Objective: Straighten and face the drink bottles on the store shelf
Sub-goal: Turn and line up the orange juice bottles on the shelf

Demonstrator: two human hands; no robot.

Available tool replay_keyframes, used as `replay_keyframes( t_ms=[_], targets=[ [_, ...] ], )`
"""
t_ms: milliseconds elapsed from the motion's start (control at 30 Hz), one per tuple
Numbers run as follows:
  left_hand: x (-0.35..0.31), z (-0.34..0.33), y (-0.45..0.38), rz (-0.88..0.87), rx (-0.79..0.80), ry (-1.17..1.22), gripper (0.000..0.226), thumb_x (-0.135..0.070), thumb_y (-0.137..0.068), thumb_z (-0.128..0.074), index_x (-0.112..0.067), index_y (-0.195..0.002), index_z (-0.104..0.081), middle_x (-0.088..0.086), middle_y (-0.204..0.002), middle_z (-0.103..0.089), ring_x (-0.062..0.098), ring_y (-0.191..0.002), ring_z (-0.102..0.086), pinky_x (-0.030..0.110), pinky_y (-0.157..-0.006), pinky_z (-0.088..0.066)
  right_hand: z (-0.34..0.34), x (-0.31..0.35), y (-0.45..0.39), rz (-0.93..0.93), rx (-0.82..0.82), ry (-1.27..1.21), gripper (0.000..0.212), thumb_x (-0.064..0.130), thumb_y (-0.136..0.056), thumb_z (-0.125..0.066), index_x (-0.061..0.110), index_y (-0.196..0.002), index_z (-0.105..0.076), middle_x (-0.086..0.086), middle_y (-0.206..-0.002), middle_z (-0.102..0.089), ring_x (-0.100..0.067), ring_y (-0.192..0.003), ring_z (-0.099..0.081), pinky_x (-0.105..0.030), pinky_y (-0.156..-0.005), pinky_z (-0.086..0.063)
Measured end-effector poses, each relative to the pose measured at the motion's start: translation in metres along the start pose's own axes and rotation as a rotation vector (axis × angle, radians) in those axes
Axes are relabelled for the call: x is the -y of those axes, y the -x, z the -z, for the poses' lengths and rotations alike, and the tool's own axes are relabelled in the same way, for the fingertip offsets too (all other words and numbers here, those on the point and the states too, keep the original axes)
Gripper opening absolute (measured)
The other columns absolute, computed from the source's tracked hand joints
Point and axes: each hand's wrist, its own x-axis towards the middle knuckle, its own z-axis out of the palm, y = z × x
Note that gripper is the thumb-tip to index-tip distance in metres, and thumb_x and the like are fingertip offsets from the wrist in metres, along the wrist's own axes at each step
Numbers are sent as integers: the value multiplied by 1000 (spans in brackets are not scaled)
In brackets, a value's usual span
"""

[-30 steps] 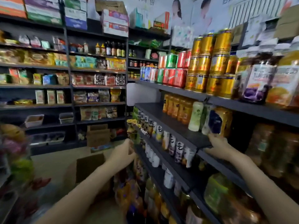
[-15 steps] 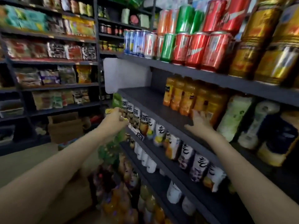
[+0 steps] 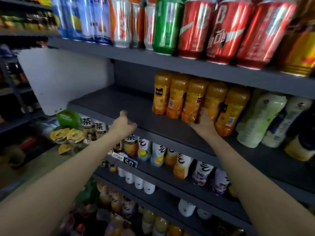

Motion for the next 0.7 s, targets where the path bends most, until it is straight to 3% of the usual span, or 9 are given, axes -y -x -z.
replay_keyframes(
  t_ms=[167, 267, 367, 567, 700],
  targets=[
    [-10, -9, -37, -146, 105, -48, 71, -20, -90, -60, -13, -146, -16, 9, -123, -57, 27, -113, -54, 35, -90, -45, -31, 18, -25, -141, -229, 2, 80, 27, -85, -68, 3, -144, -19, -22, -138, -42, -39, -125, -44, -44, -100, -40],
    [-10, -6, -58, -212, 111, -39, 78, -27, -89, -62, -15, -147, -12, 8, -133, -51, 26, -120, -50, 35, -96, -42, -42, 27, -34, -236, -276, 144, 81, 31, -88, -64, 1, -145, -14, -20, -143, -32, -39, -122, -47, -43, -90, -43],
    [-5, -10, -74, -243, 128, -38, 87, -33, -85, -66, -16, -148, -9, 8, -139, -45, 27, -126, -44, 35, -101, -37, -45, 26, -35, -241, -328, 269, 73, 33, -90, -62, 1, -141, -21, -19, -139, -34, -40, -114, -53, -43, -81, -46],
    [-19, -30, -118, -285, 158, 38, 111, -39, -72, -77, -15, -149, -1, 13, -145, -37, 29, -132, -38, 47, -107, -33, -37, 28, -35, -255, -241, 394, 67, 29, -92, -58, 3, -141, -21, -17, -140, -37, -39, -120, -49, -45, -88, -45],
    [-39, -50, -135, -335, 272, 239, 99, -29, -71, -80, -15, -144, -15, 8, -138, -46, 27, -128, -43, 48, -107, -34, -22, 41, -25, -295, -233, 523, 47, 25, -93, -57, 9, -131, -35, -13, -121, -55, -35, -110, -57, -40, -76, -45]
  ],
)
